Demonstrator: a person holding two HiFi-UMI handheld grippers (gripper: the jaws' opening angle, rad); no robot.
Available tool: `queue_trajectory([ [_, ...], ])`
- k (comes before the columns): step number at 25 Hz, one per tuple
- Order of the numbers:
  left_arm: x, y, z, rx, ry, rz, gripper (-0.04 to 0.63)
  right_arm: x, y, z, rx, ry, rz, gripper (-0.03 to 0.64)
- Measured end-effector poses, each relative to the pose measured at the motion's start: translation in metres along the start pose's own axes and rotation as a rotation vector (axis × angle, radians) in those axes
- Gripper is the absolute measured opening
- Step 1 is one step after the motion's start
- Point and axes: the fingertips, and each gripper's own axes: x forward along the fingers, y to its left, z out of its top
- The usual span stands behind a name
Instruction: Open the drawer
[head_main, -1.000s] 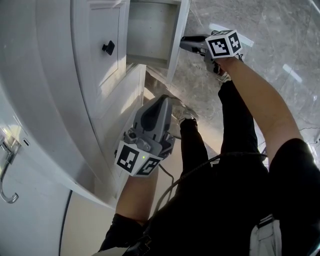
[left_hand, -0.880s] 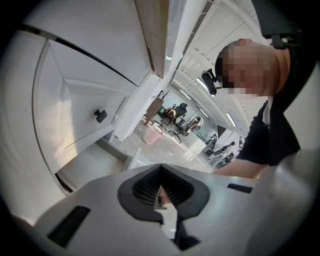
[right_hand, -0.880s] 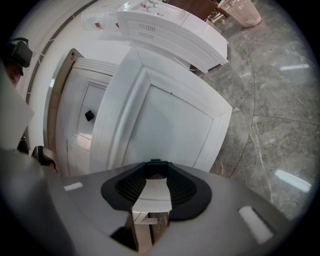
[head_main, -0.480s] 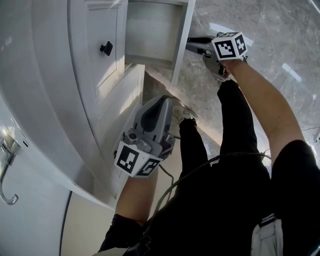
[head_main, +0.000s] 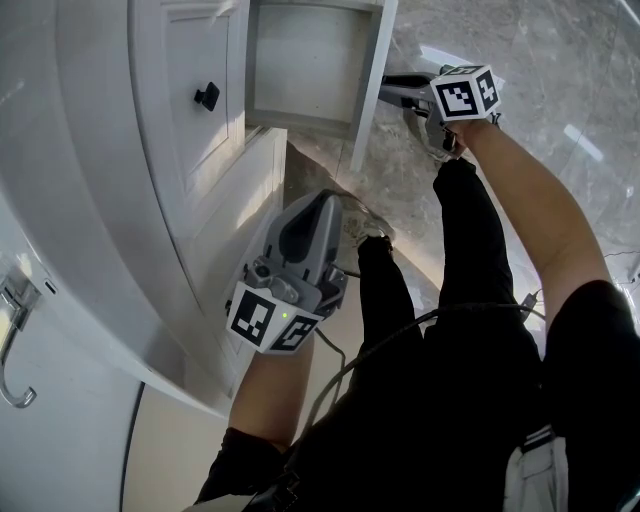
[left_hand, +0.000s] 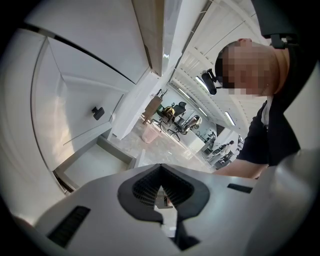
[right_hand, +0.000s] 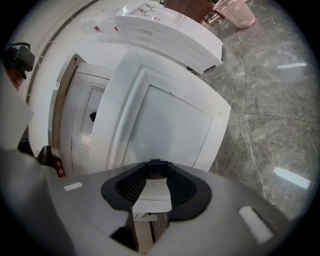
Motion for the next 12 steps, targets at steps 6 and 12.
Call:
queue_trajectory([
  [6,-0.002,-0.005,-0.001,0.011,0.006,-0.003,0.002,-0.010,-0.001,-0.003,0.009,-0.015,-0.003,0.126],
  [12,-0.001,-0.008,0.003,0.018,-0.002,0.001,0.002,-0.013,-0.002,-0.005,0.008,-0.006,0.000,0.126],
])
